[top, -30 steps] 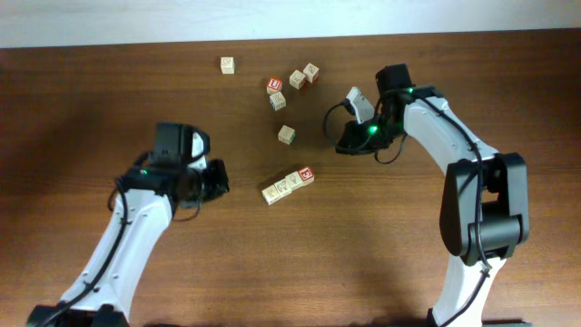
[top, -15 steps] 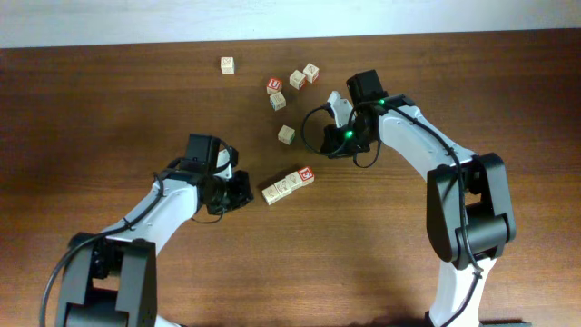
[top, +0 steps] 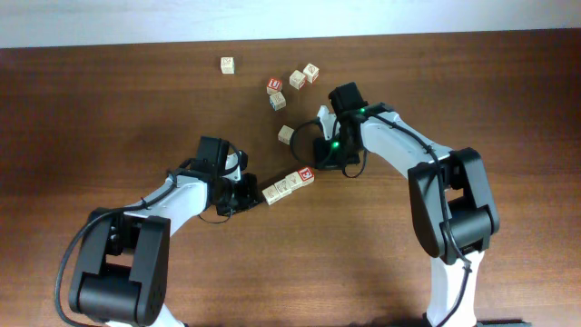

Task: Rotate 4 blocks
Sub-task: 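Lower the left and right grippers to the row ends again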

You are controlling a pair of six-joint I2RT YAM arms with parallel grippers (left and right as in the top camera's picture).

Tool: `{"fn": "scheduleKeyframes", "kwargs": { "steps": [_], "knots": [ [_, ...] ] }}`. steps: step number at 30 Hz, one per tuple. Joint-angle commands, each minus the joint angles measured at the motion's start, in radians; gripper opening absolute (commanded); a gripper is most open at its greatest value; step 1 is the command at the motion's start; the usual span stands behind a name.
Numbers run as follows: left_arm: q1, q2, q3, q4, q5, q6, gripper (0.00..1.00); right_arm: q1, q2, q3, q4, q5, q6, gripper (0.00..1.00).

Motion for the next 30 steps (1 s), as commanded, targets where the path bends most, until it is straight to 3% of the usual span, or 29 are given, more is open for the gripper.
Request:
{"fn": "scheduleKeyframes", "kwargs": {
  "steps": [1, 9, 14, 18, 21, 26, 30],
  "knots": [
    [0.001, 0.016, 0.015, 0.004, 0.019, 0.003, 0.0, 0.039, 0.011, -0.006, -0.011, 0.009, 0.006, 0.04],
    [0.034, 0.016, 0.029, 0.003, 0.028, 0.028, 0.0, 0.084, 0.011, -0.006, -0.056, 0.009, 0.006, 0.04],
    [0.041, 0.016, 0.042, 0.0, 0.025, 0.101, 0.0, 0.124, 0.011, -0.006, -0.058, 0.035, 0.132, 0.04],
    [0.077, 0.016, 0.042, -0.073, -0.099, 0.186, 0.0, 0.136, 0.011, -0.006, -0.076, 0.082, 0.238, 0.04],
    [0.077, 0.016, 0.042, -0.079, -0.101, 0.257, 0.0, 0.129, 0.011, -0.006, -0.117, 0.163, 0.34, 0.04],
    [0.077, 0.016, 0.055, -0.106, -0.101, 0.301, 0.0, 0.068, -0.002, -0.006, -0.145, 0.035, 0.279, 0.04],
    [0.077, 0.016, 0.163, -0.259, -0.101, 0.397, 0.0, 0.042, -0.003, -0.006, -0.171, -0.105, 0.157, 0.04]
  ]
}}
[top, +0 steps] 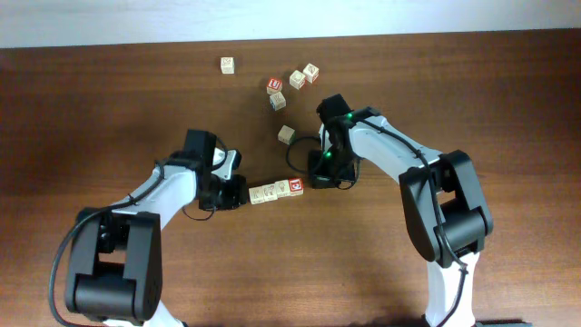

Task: Rotate 4 blocks
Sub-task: 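Lower the left and right grippers to the row ends again, then squeeze the row between the left and right grippers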

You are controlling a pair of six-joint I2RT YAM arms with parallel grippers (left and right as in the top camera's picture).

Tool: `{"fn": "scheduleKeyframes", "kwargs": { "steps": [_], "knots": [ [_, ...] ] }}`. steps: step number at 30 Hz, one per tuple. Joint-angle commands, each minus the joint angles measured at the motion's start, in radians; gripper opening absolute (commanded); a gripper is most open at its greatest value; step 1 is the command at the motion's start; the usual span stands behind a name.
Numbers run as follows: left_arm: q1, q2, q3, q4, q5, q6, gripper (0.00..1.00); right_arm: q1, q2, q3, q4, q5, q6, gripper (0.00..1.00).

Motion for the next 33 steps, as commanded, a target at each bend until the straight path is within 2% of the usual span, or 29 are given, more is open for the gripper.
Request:
{"fn": "scheduleKeyframes", "kwargs": {
  "steps": [1, 3, 5, 10, 18, 27, 33],
  "knots": [
    [0.006, 0.008, 0.092, -0.068, -0.014, 0.077, 0.0, -0.007, -0.002, -0.006, -0.003, -0.112, -0.099, 0.04],
    [0.006, 0.008, 0.1, -0.085, 0.024, 0.056, 0.0, -0.008, -0.002, -0.006, 0.003, -0.129, -0.118, 0.04],
    [0.006, 0.008, 0.1, -0.09, 0.028, -0.013, 0.0, -0.007, -0.002, -0.006, 0.011, -0.137, -0.12, 0.04],
    [0.006, 0.008, 0.098, -0.139, 0.027, -0.035, 0.0, -0.007, -0.002, -0.006, 0.011, -0.137, -0.119, 0.04],
    [0.005, 0.014, 0.069, -0.093, 0.027, -0.12, 0.0, -0.005, -0.002, -0.006, 0.008, -0.14, -0.119, 0.04],
    [0.005, 0.02, 0.047, -0.059, 0.04, -0.145, 0.0, -0.005, -0.002, -0.006, 0.011, -0.14, -0.119, 0.04],
    [-0.048, 0.02, 0.047, -0.021, 0.046, -0.145, 0.0, 0.0, -0.002, -0.006, 0.011, -0.14, -0.12, 0.04]
  ]
}}
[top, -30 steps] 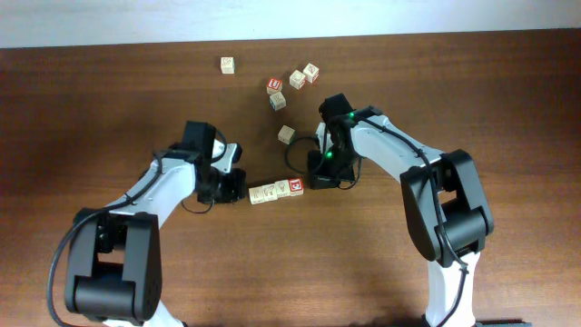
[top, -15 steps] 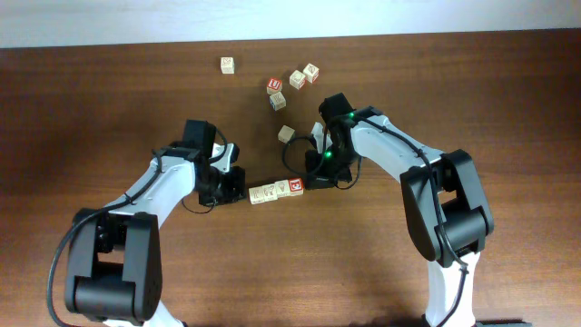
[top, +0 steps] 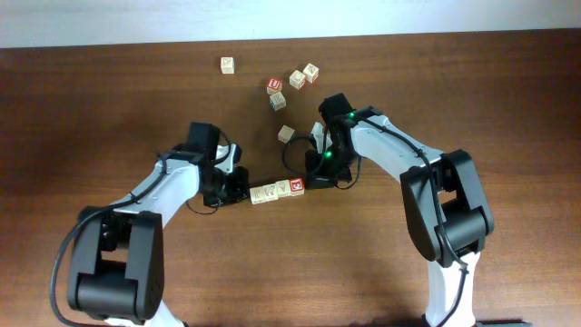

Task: Rotate 4 blocks
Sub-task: 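Squeeze the row between the left and right grippers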

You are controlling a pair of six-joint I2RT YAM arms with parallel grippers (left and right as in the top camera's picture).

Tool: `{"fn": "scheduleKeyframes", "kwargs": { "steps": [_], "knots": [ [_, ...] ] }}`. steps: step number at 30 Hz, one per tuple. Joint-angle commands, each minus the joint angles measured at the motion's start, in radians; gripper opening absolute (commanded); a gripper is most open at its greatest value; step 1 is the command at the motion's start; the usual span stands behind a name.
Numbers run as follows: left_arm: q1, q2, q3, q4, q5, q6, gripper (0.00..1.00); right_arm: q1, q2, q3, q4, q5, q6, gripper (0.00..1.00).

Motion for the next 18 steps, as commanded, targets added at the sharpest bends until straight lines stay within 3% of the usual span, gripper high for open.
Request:
{"fn": "scheduleKeyframes", "kwargs": {
  "steps": [1, 18],
  "knots": [
    [-0.024, 0.01, -0.01, 0.011, 0.025, -0.006, 0.0, 0.009, -0.002, -0.005, 0.001, -0.013, -0.014, 0.04],
    [-0.024, 0.01, -0.01, 0.013, 0.006, -0.006, 0.0, 0.015, -0.055, -0.002, 0.006, -0.013, -0.022, 0.04]
  ]
}}
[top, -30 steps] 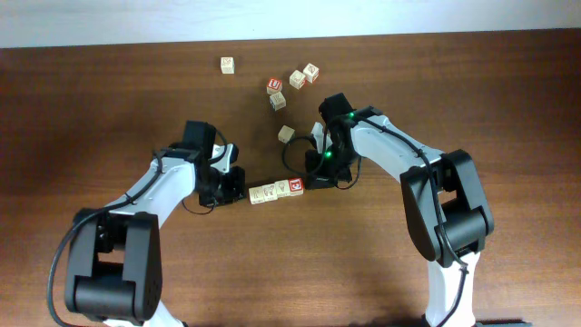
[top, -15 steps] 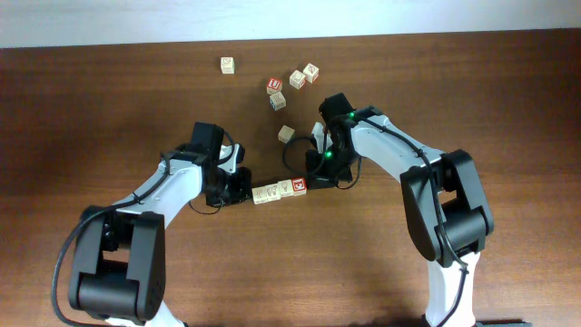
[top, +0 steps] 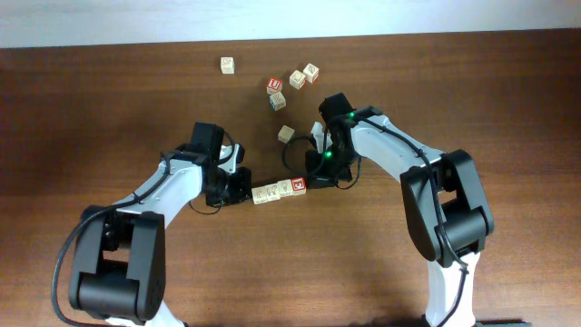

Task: Rotate 4 blocks
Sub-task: 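Squeeze the row between the left and right grippers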

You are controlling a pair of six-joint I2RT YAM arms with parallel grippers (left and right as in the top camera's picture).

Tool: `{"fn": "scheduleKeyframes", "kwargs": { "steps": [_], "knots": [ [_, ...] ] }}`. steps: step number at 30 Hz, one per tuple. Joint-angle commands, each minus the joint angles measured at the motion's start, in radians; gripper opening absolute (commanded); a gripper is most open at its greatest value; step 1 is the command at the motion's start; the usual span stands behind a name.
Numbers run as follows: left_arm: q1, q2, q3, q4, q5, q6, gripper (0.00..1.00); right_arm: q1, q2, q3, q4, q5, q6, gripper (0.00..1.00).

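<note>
A short row of wooden letter blocks (top: 279, 191) lies near the table's middle, almost level, with its red-faced end block (top: 297, 185) at the right and slightly higher. My left gripper (top: 238, 188) is against the row's left end. My right gripper (top: 314, 175) is against the red block's end. From overhead both pairs of fingers are dark and foreshortened, so whether either gripper is open or shut does not show.
Several loose blocks lie farther back: one alone (top: 227, 64), a cluster of red-faced (top: 275, 85) and plain blocks (top: 297, 79) (top: 311, 72) (top: 278, 101), and one (top: 287, 134) just behind the row, beside the right arm.
My left gripper and the row of blocks have shifted a few pixels to the right. The right gripper is where it was.
At first the row lay clearly slanted, its red end up and to the right, between my two grippers. A second later it lay nearly level and farther left, with both grippers still at its ends. It has hardly changed from then to now.
</note>
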Motion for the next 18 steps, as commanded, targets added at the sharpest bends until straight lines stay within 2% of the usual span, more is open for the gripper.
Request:
{"fn": "scheduleKeyframes", "kwargs": {
  "steps": [1, 18],
  "knots": [
    [-0.008, 0.009, -0.01, 0.006, 0.015, -0.006, 0.0, 0.015, -0.058, -0.002, -0.001, -0.018, -0.006, 0.04],
    [-0.008, 0.009, -0.01, 0.005, 0.008, -0.006, 0.0, 0.093, -0.082, 0.039, -0.02, -0.029, -0.006, 0.04]
  ]
}}
